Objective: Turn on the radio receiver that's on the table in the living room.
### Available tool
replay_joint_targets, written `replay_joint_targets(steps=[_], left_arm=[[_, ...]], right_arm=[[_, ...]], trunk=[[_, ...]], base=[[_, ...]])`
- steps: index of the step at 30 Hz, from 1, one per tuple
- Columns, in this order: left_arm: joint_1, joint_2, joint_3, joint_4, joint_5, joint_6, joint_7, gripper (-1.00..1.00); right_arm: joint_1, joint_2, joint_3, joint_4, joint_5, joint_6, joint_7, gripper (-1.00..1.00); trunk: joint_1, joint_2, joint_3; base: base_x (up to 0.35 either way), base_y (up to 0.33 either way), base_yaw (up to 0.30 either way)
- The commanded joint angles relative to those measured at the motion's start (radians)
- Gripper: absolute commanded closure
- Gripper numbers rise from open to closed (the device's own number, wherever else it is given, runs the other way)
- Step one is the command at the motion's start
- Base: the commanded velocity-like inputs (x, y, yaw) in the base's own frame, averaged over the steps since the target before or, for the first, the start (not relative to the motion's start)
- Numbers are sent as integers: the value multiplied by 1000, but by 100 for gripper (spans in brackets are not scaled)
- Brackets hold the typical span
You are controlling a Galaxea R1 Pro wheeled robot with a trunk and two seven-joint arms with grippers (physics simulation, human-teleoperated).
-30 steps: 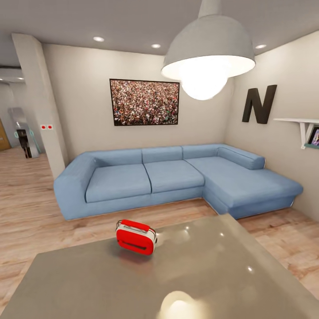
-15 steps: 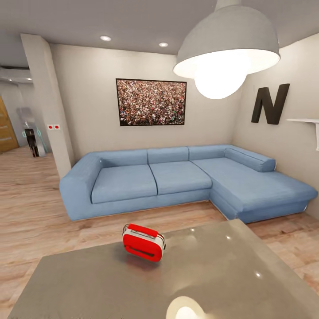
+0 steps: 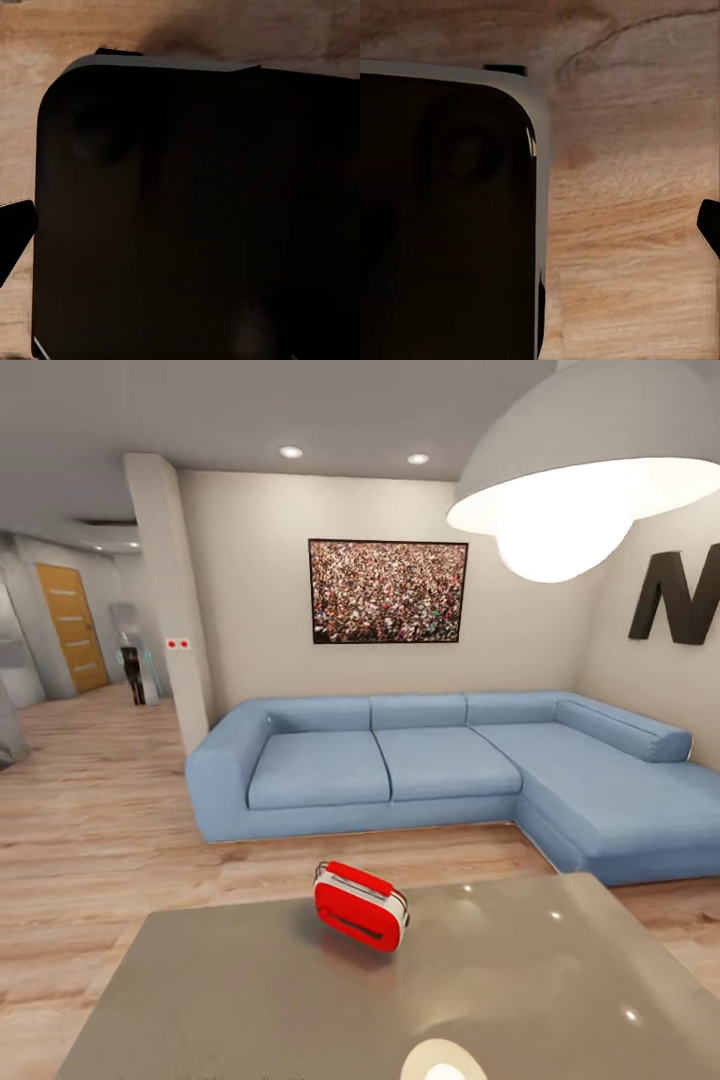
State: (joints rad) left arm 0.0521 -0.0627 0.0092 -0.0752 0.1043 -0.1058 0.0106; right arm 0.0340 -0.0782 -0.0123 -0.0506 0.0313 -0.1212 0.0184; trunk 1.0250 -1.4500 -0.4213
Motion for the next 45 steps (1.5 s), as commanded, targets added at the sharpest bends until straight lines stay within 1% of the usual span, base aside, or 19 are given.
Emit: replay_joint_targets(steps=[1,6,11,20,24,30,45], left_arm=[[0,0,0,0,0,0,0,-100],[0,0,0,0,0,0,0,-100],[0,0,0,0,0,0,0,-100],[0,1,-1,0,0,1,0,-100],[0,1,-5,0,-2,2,-11,-100],[0,1,-3,0,-3,1,-9,-100],[0,-1,1,-1,0,3,1,-100]], right_arm=[[0,0,0,0,0,0,0,-100],[0,0,0,0,0,0,-1,-100],[0,0,0,0,-1,1,0,-100],[0,-1,0,0,-1,2,0,-100],[0,0,0,0,-1,2,0,-100],[0,-1,0,0,-1,2,0,-100],[0,-1,0,0,-1,3,0,-100]], trunk=[[0,0,0],[0,0,0],[0,0,0],[0,0,0],[0,0,0],[0,0,0],[0,0,0]], base=[[0,0,270],[0,0,250],[0,0,92],[14,0,13],[215,0,1],[187,0,0],[13,0,0]])
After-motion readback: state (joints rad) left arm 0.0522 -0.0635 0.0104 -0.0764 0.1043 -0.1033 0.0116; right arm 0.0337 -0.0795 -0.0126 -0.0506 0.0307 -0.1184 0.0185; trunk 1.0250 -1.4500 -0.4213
